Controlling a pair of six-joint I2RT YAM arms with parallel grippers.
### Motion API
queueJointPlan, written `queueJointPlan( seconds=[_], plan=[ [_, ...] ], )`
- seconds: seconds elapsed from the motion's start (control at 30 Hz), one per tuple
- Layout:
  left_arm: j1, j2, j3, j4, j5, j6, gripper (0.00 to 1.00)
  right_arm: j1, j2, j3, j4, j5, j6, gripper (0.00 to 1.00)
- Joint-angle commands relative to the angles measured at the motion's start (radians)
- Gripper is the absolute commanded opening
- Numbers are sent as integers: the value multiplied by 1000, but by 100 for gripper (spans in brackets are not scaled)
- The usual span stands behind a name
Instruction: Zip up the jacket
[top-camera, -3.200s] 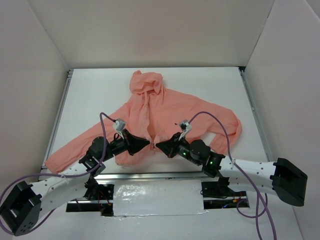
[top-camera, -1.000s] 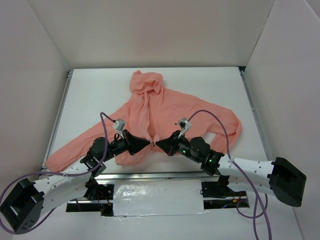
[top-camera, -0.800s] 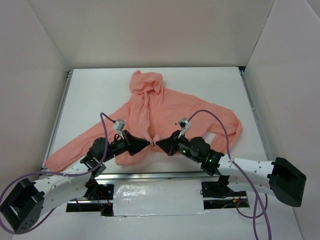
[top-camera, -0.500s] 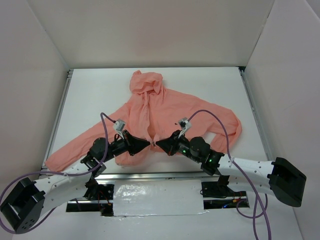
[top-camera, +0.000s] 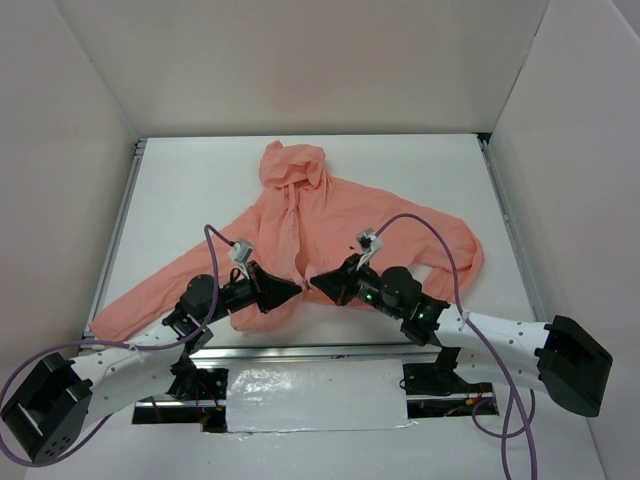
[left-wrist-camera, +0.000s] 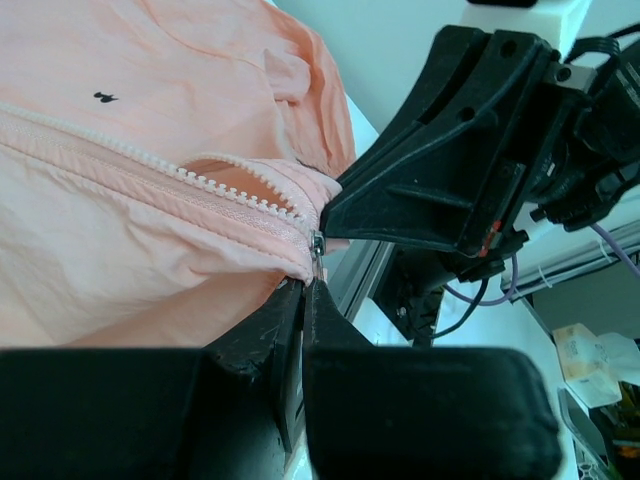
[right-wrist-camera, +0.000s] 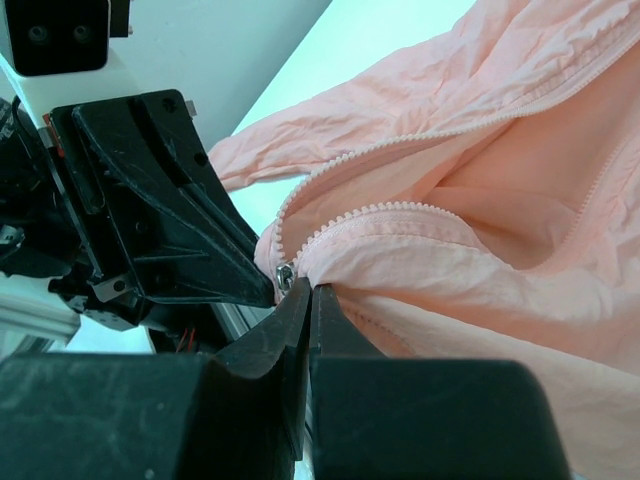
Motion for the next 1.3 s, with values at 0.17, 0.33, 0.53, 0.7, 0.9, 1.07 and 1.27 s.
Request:
queueJointPlan(
  seconds=[0.17,0.33,0.53,0.7,0.9,1.07,1.27],
  plan=[
    [2,46,29,39,137,62,0,-95,-3,30,68,-153,6,0],
    [0,106,43,21,149,76,0,-98,30,76,11,-207,-20,0],
    [0,146,20,44,112,61,0,-95,108,47,25,-249,23,1],
    [0,178,6,74,125,50,0,-93,142,31,19,-230,41,7],
    [0,226,7,68,117,50,0,-92,129,7,5,-226,47,16],
    [0,259,7,96,122,41,0,-92,109,4,-23,-196,47,33],
    [0,278,15,94,126,44,0,-92,105,19,-69,-152,47,50]
  ],
)
